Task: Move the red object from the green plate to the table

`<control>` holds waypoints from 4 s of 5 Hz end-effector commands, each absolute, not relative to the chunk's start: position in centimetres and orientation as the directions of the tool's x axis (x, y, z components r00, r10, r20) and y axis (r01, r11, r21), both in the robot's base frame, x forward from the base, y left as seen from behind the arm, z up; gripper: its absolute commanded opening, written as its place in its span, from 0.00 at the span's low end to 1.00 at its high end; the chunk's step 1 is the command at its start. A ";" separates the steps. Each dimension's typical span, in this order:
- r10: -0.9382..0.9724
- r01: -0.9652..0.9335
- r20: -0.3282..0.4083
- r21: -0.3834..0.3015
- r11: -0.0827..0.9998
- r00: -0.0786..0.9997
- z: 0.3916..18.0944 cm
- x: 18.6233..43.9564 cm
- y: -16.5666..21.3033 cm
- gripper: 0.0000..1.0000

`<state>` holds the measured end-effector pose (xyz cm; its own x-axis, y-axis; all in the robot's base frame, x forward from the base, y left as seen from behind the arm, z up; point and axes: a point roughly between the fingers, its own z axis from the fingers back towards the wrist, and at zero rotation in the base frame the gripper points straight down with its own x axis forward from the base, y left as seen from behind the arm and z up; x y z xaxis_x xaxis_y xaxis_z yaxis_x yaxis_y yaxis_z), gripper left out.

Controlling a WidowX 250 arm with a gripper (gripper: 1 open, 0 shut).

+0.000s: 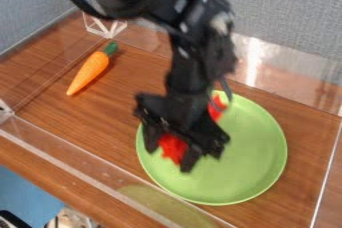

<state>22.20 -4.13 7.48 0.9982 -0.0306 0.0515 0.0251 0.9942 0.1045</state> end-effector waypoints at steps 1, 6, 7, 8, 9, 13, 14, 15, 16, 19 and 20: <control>0.030 -0.044 0.124 0.111 0.993 0.992 10.0 23.4 -0.4 0.00; 0.156 -0.163 0.101 0.068 0.984 0.983 8.7 26.4 8.8 0.00; 0.146 -0.151 0.088 0.055 0.987 0.985 8.3 27.1 9.5 0.00; 0.088 -0.091 0.070 0.045 0.995 0.994 7.7 26.5 10.5 0.00; 0.030 -0.032 0.056 0.030 0.999 0.998 6.9 25.8 11.1 0.00; -0.071 0.071 0.020 -0.012 0.997 0.997 8.2 24.3 9.9 0.00; -0.082 0.082 0.020 -0.024 0.996 0.996 9.6 23.3 8.9 0.00; -0.101 0.101 0.017 -0.041 0.994 0.995 8.3 23.2 7.3 0.00; -0.111 0.112 0.014 -0.055 0.992 0.994 6.9 23.4 6.1 0.00; -0.050 0.051 0.024 -0.046 0.998 0.998 7.0 27.0 6.6 0.00; -0.086 0.087 0.022 -0.041 0.995 0.996 6.9 28.4 6.0 0.00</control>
<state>27.52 5.79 5.64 0.9963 -0.0821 -0.0235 0.0806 0.9950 -0.0588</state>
